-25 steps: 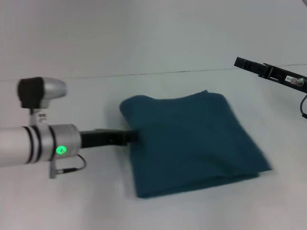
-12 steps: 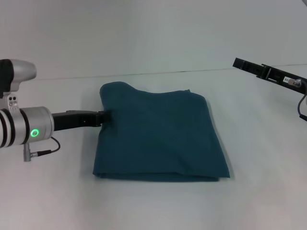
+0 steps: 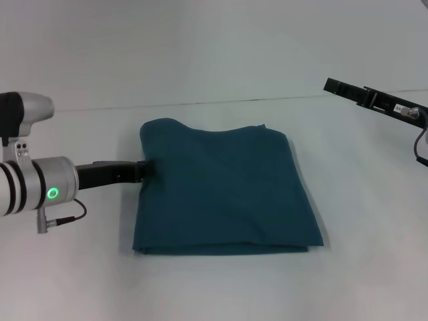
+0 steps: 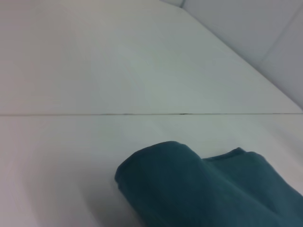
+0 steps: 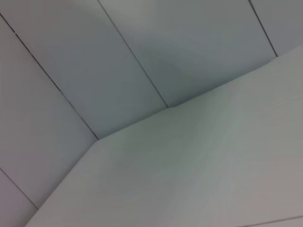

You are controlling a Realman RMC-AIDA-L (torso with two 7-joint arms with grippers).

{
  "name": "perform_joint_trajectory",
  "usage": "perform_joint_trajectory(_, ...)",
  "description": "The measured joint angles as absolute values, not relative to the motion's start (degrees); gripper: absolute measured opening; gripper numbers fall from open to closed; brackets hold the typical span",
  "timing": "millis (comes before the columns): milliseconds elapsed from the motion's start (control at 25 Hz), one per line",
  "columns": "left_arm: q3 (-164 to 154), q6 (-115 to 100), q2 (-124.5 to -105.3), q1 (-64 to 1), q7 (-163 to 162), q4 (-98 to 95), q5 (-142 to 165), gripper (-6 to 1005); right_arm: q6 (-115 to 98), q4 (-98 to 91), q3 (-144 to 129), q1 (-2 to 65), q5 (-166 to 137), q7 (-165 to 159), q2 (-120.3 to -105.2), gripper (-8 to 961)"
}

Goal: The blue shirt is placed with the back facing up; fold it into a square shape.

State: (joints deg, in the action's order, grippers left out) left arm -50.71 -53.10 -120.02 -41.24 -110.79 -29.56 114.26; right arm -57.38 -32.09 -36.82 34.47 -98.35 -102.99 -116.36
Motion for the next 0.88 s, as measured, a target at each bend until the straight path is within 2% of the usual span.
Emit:
perform_joint_trajectory(320,-50.2,-54.8,-119.72,-38.3,-111.3,-32.4,114.3,101,-57.5,-32.5,-36.7,34.4,-98.4,-102.9,-116.06,823)
perform_joint_trajectory(360,-48.9,-56.2,-119.73,-35.3,-112.0,-36.6,114.3,109,-57.7,-32.5,-36.5,34.3,-98.4,-102.8,-115.86,823)
perform_joint_trajectory(400,-48.6,-56.3,-119.79,-34.9,-112.1,-37.2,114.3,118,-59.1,-32.5,-35.9,34.1,-98.4,-101.7,-115.51,823)
perform_joint_trajectory(640,-42.7,-65.4,-121.1,-29.6,-109.8,-46.1,113.8,288,-69.2,-32.3,-32.1,32.4,-98.3,-95.4,-114.96,824)
perform_joint_trajectory(880,-38.1,-74.6,-121.74,-27.9,-104.5,-47.0,112.9,583,-83.0,-32.6,-31.5,29.3,-99.5,-88.5,-114.61,862)
